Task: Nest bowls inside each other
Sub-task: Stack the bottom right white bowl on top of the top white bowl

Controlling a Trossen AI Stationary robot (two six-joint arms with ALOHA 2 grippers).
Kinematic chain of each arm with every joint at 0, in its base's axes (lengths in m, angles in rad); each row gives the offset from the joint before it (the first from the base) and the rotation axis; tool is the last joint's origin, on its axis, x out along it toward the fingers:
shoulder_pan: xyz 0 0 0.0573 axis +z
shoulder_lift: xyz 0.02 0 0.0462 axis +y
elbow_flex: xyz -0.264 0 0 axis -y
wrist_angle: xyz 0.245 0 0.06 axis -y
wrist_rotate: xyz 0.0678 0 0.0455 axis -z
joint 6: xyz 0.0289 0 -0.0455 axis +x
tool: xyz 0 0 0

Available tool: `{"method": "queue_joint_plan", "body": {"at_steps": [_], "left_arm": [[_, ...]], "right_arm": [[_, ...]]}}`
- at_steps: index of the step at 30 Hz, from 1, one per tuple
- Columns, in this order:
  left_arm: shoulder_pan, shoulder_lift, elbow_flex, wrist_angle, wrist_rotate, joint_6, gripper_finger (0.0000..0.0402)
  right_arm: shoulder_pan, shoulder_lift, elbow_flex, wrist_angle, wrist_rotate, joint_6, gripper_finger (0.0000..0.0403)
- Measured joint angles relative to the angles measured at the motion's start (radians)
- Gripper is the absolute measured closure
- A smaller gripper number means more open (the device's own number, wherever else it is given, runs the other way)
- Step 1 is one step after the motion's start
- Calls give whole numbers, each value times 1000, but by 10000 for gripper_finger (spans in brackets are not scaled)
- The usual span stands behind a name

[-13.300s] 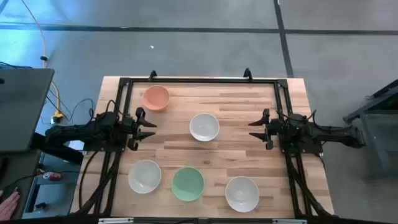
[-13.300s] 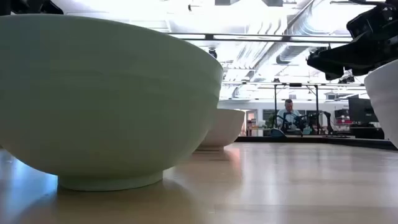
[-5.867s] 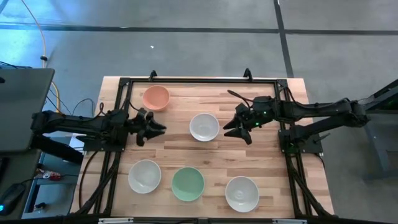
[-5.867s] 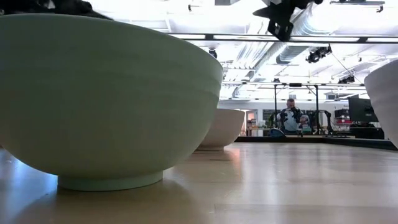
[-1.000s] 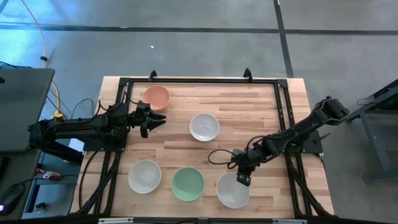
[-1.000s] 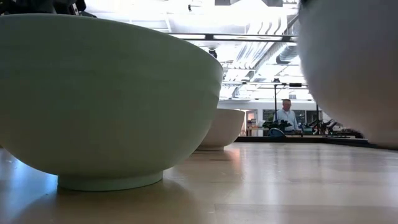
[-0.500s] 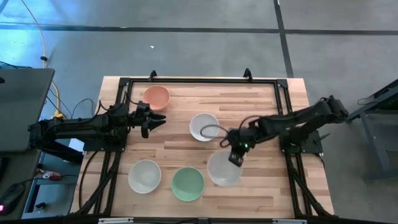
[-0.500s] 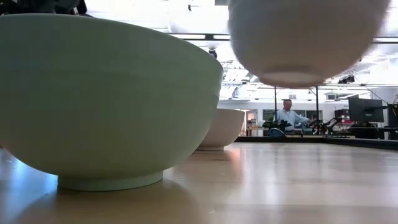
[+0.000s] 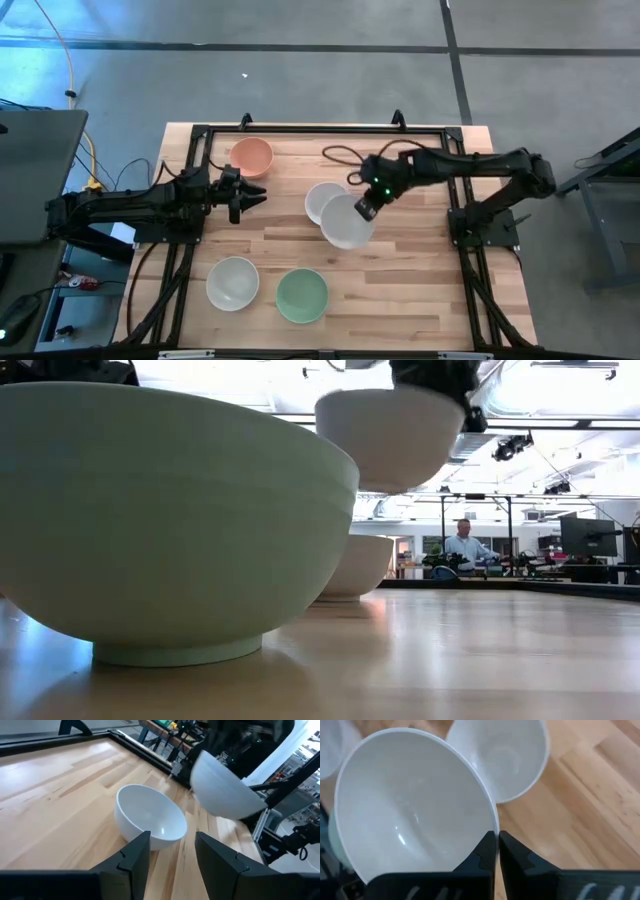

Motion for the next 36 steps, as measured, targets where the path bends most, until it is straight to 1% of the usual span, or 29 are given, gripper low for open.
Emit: {"method": "queue_joint_plan", "body": {"at_steps": [6, 12, 20, 30, 36], "left_arm": [[0, 0, 0, -2, 0, 18, 257], [0, 0, 0, -7, 1, 27, 257], [0, 0, 0, -7, 1, 36, 257], [0, 0, 0, -7, 0, 42, 257], [0, 0, 0, -7, -1, 41, 257]], "right_arm": [[-92, 81, 0, 55, -68, -37, 403], [-167, 168, 0, 141, -81, -69, 403], [-265, 192, 0, 171, -85, -97, 403], [-267, 192, 0, 184, -95, -97, 403], [-255, 238, 0, 182, -93, -97, 403]]}}
